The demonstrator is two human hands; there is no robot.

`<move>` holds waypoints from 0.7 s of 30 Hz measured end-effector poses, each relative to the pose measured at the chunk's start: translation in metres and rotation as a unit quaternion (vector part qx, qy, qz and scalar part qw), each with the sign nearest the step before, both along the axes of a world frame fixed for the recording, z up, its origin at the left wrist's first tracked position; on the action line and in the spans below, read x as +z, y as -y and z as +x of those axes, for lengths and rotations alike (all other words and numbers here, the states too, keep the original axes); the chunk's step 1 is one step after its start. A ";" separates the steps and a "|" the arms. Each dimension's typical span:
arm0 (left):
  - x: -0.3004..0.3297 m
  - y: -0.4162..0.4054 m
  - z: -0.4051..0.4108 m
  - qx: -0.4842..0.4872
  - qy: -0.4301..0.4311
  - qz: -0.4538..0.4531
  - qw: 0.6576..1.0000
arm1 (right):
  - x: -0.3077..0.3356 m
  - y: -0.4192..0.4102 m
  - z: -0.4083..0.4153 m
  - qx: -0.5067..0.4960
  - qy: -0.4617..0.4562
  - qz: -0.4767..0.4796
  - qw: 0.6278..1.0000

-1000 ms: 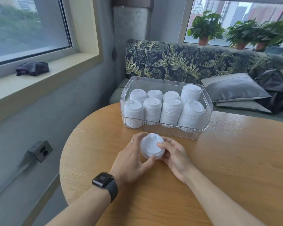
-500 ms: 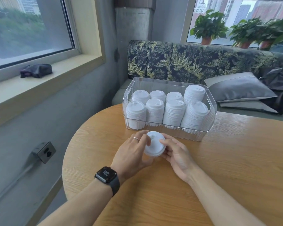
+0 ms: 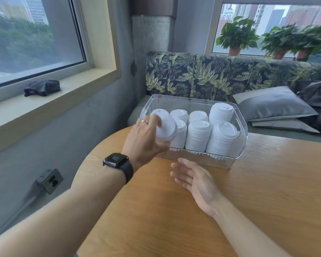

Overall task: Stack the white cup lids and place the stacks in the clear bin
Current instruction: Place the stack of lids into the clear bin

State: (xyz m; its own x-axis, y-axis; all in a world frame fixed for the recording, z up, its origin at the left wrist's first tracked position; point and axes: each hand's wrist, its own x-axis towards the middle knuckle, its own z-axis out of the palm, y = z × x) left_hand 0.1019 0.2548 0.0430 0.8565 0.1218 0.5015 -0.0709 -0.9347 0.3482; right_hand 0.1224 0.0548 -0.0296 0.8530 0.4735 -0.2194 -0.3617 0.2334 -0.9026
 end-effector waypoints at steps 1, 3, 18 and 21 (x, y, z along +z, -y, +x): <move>0.007 -0.003 0.006 0.014 0.000 0.008 1.000 | -0.003 0.002 -0.001 -0.004 -0.002 -0.008 1.000; 0.015 -0.010 0.018 0.040 -0.015 0.040 0.998 | -0.007 0.004 -0.001 -0.018 -0.016 -0.003 1.000; -0.027 -0.024 0.052 0.126 -0.015 0.182 0.975 | -0.011 0.007 0.005 -0.019 -0.056 0.035 0.998; -0.033 -0.027 0.052 0.143 0.001 0.190 0.971 | -0.011 0.007 0.006 -0.020 -0.060 0.039 0.997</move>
State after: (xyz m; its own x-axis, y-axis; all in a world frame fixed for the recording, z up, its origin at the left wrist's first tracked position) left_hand 0.1538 0.2814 0.0097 0.8143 0.1597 0.5580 0.2099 -0.9774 -0.0267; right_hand 0.1283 0.0473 -0.0410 0.8417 0.4587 -0.2848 -0.4548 0.3183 -0.8318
